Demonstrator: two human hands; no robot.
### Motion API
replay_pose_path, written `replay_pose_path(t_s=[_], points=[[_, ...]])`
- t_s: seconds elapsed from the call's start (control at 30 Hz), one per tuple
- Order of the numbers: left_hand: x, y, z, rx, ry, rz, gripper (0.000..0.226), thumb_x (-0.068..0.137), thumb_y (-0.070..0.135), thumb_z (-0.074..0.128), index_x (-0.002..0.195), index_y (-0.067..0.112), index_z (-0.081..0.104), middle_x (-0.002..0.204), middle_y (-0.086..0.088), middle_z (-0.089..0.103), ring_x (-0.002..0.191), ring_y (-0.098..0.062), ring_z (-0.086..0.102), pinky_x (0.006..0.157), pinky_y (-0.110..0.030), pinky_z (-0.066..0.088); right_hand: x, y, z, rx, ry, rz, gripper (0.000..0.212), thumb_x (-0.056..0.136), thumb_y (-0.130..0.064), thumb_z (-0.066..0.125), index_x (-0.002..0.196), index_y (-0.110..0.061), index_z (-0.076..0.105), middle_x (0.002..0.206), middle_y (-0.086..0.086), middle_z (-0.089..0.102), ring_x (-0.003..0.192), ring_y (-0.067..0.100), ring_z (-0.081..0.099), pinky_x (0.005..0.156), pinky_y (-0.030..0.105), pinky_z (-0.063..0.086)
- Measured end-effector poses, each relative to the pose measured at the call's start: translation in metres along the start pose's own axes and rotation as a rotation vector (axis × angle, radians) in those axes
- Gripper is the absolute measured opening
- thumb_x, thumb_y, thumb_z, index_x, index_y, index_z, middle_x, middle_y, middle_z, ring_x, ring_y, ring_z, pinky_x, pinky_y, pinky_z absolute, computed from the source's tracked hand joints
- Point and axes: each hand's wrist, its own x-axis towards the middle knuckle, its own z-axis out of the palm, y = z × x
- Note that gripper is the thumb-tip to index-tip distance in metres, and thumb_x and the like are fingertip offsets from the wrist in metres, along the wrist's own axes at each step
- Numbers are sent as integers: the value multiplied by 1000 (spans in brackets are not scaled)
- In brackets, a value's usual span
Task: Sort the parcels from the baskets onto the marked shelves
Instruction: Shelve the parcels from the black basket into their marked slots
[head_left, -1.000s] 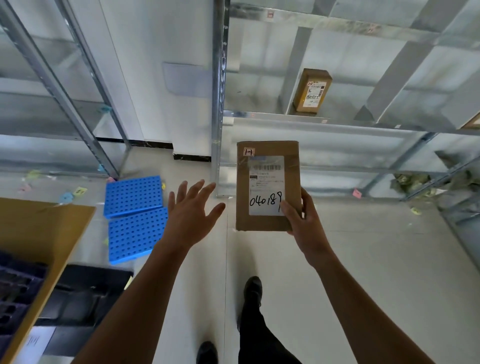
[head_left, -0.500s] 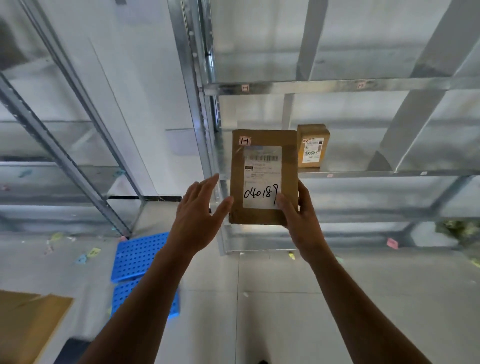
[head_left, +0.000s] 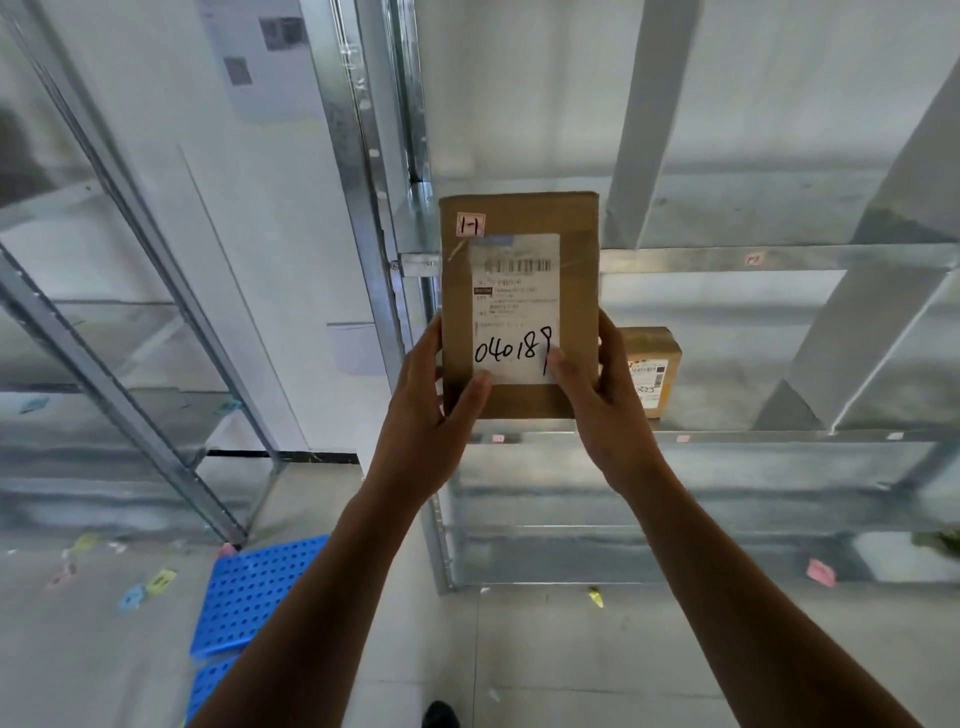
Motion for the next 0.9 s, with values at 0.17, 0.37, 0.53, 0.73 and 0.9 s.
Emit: replay_pose_path(t_s=[0.17, 0.37, 0.53, 0.73, 0.9], points=[[66, -20, -9, 36, 98, 43, 67, 98, 55, 57, 155, 42, 26, 147, 7, 49, 125, -6, 59, 89, -34, 62, 68, -5, 23, -59, -2, -86, 69, 97, -43, 62, 157, -32, 30, 147, -6, 54, 128, 14, 62, 91, 37, 62], [143, -42, -27, 206, 183, 183, 77, 99, 65, 46, 158, 50, -2, 152, 2, 41, 129, -14, 55, 90, -32, 60, 146, -8, 47, -103, -28, -189, 76, 96, -52, 67, 158, -38, 25, 147, -14, 53, 134, 15, 58, 91, 40, 62], [190, -75, -31, 466, 305, 337, 73, 103, 59, 47, 160, 20, 23, 151, -1, 42, 143, -27, 33, 115, -55, 39, 194, 5, 58, -179, -26, -258, 74, 101, -39, 66, 160, -35, 22, 150, -9, 49, 136, 17, 56, 92, 41, 62], [216, -104, -28, 614, 381, 374, 79, 99, 60, 52, 162, 26, 19, 163, -1, 33, 155, -31, 14, 120, -59, 27, 232, 18, 55, -229, -108, -316, 70, 104, -30, 65, 159, -32, 21, 149, -11, 49, 138, 17, 55, 89, 41, 63], [227, -123, -20, 793, 477, 396, 82, 95, 55, 62, 161, 21, 26, 170, -9, 18, 156, -40, 13, 122, -62, 16, 248, 35, 51, -245, -170, -288, 79, 98, -37, 73, 158, -39, 21, 152, -15, 47, 138, 12, 54, 88, 33, 62]])
